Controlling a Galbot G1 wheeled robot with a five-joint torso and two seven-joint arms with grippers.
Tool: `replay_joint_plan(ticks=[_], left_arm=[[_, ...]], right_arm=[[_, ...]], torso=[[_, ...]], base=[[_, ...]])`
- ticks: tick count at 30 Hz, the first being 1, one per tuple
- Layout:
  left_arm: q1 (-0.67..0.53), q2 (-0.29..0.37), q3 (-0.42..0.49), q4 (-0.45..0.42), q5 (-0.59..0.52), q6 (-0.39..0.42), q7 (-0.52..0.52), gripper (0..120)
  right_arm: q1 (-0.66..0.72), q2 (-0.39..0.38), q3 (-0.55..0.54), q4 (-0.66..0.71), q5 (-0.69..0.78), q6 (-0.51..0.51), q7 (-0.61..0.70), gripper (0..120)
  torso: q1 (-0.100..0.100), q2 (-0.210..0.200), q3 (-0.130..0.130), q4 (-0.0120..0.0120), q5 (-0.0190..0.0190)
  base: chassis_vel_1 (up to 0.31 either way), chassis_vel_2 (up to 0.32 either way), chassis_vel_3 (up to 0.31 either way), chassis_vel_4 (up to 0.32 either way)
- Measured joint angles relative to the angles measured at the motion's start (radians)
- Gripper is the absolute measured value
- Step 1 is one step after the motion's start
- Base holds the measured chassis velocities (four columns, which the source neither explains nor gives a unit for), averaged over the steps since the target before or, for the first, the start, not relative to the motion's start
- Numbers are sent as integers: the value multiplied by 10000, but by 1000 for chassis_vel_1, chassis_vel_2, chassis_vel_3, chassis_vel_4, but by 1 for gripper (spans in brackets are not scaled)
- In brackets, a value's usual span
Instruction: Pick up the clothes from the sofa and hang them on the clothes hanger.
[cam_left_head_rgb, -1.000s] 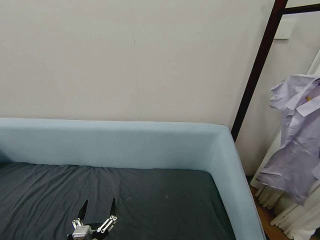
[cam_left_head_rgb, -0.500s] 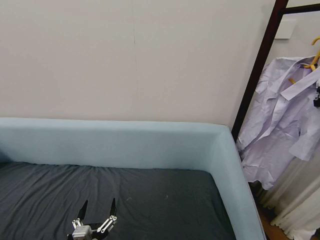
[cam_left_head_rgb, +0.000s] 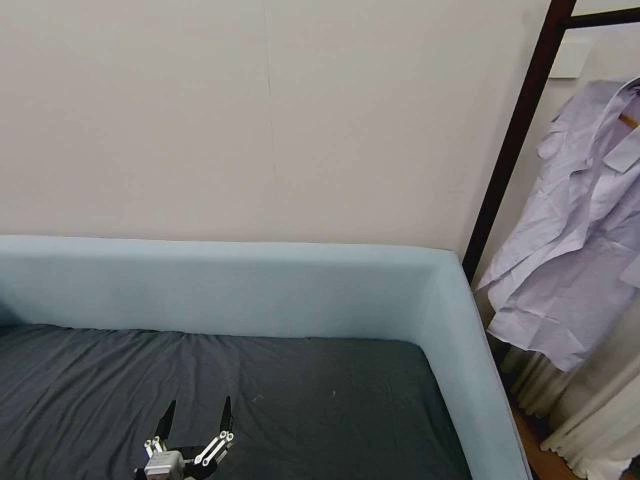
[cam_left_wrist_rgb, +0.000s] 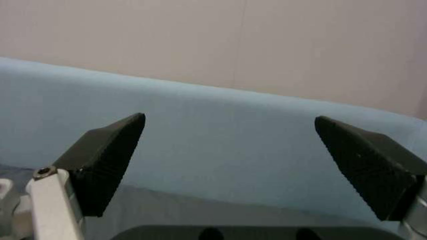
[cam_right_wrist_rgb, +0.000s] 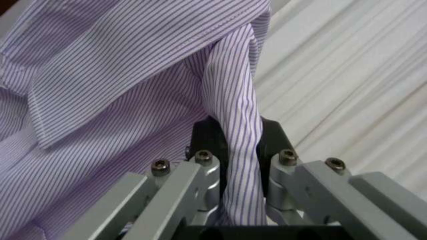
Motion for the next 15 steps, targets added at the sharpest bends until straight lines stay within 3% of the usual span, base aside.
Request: replay_joint_plan(ticks=[8,15], left_arm=[[0,0,0,0,0,1,0,100],[0,0,0,0,0,1,0,100]], right_arm=[[1873,839,-1788,-514,-307,338,-33,8],[3300,1327,-2791,-946,371,-457,333,8]], torso=[[0,-1,2,7,-2],[0,0,1,6,-3]], base=[[0,0,0,0],[0,0,0,0]])
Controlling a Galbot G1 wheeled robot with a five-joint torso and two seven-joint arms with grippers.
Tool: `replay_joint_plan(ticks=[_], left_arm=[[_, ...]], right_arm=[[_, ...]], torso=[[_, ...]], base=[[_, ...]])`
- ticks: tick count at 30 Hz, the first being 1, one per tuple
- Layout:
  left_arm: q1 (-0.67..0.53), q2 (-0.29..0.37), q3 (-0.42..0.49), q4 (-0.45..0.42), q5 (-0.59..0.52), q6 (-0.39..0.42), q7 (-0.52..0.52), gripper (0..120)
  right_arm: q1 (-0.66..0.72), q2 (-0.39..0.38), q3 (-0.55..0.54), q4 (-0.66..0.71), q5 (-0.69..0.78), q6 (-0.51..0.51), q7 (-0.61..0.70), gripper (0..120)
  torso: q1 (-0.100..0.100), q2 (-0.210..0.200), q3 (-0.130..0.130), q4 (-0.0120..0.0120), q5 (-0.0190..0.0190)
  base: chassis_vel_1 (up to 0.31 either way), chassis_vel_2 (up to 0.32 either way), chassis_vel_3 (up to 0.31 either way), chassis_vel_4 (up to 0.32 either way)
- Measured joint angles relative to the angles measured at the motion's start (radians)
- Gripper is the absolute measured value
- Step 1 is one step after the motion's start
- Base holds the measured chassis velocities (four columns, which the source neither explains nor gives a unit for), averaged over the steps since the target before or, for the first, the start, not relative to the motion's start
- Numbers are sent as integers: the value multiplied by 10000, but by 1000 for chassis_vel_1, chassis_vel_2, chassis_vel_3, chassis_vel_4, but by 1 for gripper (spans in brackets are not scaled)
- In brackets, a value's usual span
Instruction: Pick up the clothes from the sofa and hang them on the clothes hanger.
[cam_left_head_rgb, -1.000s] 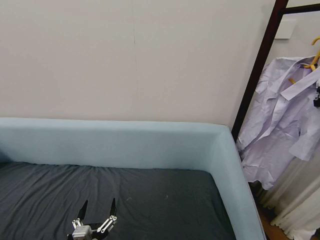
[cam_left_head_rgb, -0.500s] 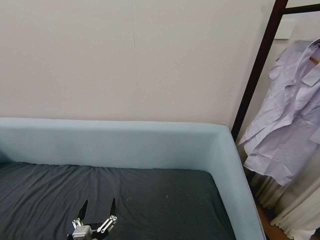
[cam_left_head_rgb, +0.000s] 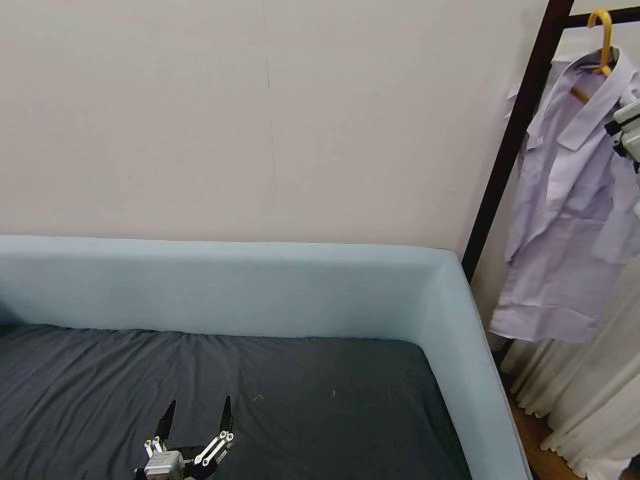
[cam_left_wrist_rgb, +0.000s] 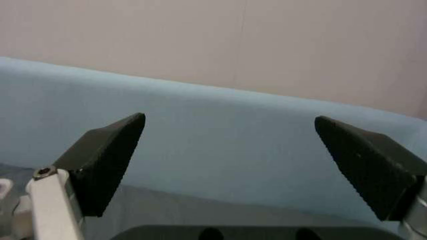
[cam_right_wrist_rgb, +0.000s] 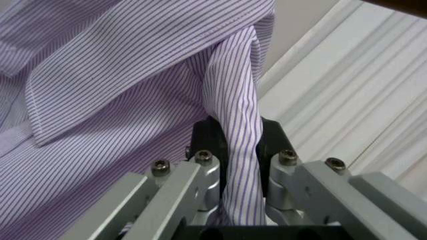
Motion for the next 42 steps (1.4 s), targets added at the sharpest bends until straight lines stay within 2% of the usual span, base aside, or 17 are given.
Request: replay_joint_plan(ticks=[11,18,30,42], left_arm=[[0,0,0,0,0,0,0,100],[0,0,0,0,0,0,1,100],[0,0,0,0,0,0,1,100],[0,0,0,0,0,0,1,100]], right_arm=[[1247,594,-627,-358,1096,-1113,692,8],[2021,539,-1269,-636,2167,-1156,1140,8],[3311,16,-3283,-1150,4070,-1159,1645,8],[4473,354,-4437,-1615,5278,-1151,2446,8]], torso=[[0,0,0,0,0],[0,0,0,0,0],[0,0,0,-3,2],[0,0,0,2,1]], base=[[0,0,0,0],[0,0,0,0],[0,0,0,0],[0,0,0,0]])
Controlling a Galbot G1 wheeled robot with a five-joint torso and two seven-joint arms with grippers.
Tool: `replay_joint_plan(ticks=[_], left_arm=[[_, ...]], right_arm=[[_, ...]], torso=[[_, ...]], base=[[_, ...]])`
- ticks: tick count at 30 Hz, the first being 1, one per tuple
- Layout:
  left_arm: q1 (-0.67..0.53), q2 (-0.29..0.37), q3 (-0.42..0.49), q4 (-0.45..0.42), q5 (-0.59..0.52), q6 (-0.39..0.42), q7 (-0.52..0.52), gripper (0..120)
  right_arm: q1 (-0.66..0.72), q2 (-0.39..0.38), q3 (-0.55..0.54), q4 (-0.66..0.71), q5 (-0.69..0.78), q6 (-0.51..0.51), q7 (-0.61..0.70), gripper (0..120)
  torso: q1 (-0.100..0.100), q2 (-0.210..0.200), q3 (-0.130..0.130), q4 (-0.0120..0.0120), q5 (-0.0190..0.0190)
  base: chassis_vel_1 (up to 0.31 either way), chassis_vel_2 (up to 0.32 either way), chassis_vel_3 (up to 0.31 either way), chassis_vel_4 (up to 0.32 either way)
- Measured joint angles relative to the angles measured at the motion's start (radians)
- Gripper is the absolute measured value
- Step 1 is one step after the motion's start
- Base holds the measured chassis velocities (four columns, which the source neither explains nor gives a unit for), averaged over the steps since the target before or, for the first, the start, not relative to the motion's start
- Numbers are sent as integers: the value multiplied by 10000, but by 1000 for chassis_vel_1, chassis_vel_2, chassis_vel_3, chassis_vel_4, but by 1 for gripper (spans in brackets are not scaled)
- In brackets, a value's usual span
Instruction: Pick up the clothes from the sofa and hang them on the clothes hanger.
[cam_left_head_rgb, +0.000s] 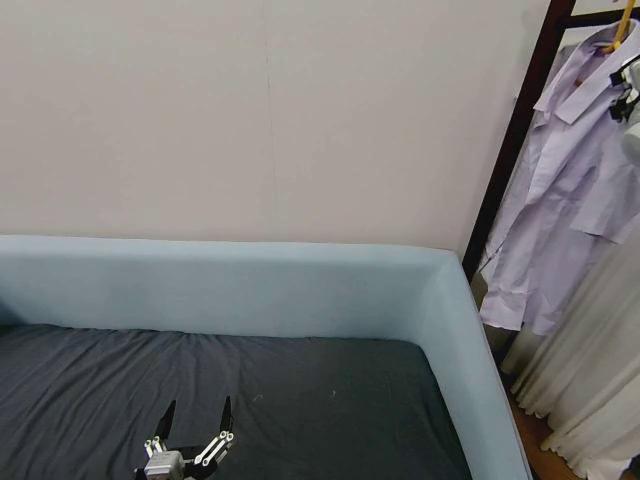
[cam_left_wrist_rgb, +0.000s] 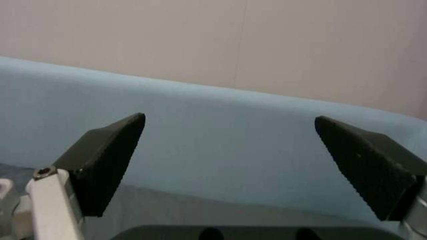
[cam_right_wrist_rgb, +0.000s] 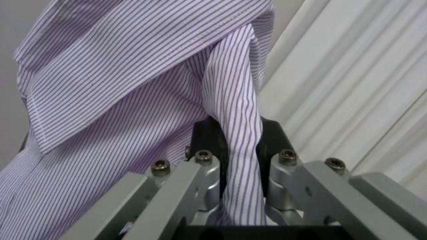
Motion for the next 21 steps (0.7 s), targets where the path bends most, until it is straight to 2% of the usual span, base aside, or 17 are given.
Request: replay_joint_plan(ticks=[5,7,9,14,21], left_arm=[[0,0,0,0,0,0,0,100],[0,0,0,0,0,0,0,100],[0,0,0,0,0,1,0,100],[0,0,0,0,0,0,0,100],[0,0,0,0,0,0,0,100]], right_arm=[[499,314,-698,-441,883,5,519,8],[570,450,-837,-522,1903,7,1161,8],[579,492,-836,-523,2294,11,1449,8],[588,813,-630,-478,3972,14,3212,8],[584,1422,-300,-801,4526,15,4618,8]], torso=[[0,1,0,-2,-1],[0,0,0,-4,0],[0,1,0,-3,-1],[0,1,0,-4,-1],[0,1,0,-2,-1]], base=[[0,0,0,0],[0,0,0,0],[0,0,0,0],[0,0,0,0],[0,0,0,0]])
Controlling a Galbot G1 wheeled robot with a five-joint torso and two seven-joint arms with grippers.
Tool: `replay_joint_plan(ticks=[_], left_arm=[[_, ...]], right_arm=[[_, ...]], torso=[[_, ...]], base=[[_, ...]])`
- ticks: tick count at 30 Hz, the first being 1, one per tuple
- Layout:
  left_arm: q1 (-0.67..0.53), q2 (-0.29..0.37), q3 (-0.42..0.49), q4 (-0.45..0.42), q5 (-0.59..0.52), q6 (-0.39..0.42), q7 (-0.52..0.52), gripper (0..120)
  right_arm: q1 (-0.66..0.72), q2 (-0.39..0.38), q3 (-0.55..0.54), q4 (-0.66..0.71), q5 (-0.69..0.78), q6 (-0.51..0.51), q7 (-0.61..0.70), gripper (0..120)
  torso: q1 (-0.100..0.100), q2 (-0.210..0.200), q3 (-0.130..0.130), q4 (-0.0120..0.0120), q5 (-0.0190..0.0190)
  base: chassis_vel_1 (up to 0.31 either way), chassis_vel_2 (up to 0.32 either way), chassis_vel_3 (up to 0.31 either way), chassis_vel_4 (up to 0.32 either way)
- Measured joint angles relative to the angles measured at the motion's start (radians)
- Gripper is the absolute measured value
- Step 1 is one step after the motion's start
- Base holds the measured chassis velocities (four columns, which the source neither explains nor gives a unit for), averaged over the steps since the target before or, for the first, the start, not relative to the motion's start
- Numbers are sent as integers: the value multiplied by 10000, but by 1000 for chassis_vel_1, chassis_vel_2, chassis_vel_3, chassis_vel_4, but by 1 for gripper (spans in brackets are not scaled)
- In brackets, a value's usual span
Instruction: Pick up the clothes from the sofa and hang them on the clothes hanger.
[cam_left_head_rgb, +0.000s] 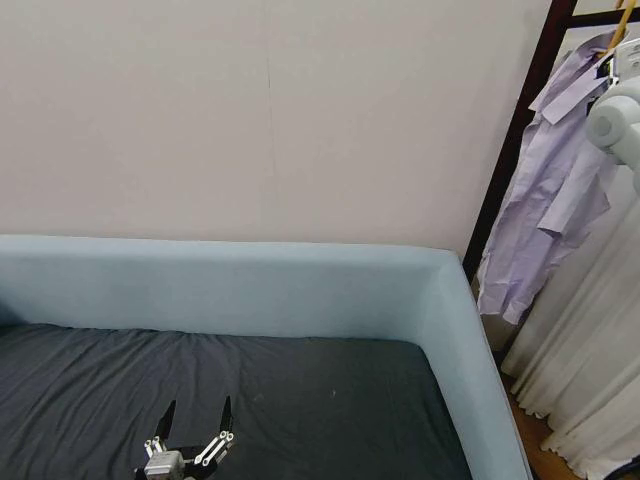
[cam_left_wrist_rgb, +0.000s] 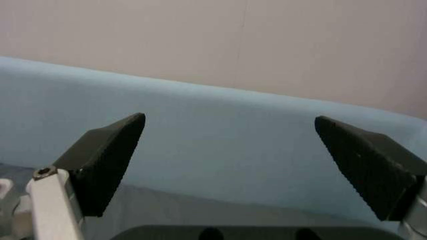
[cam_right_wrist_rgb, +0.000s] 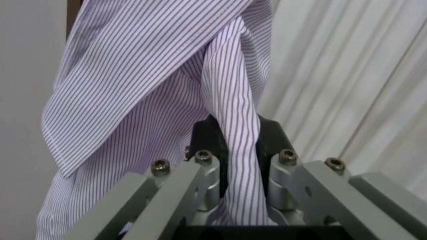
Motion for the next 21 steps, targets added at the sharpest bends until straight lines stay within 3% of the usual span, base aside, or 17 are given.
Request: replay_joint_plan(ticks=[11,21], left_arm=[[0,0,0,0,0,0,0,100],[0,0,0,0,0,0,0,100]], right_arm=[[222,515,-361,-205,1690,8,1451,8],[238,574,-521,-324,1660,10,1209,7]], torso=[[0,1,-2,-2,0],[0,1,-1,-3,1]], base=[[0,0,0,0],[0,0,0,0]])
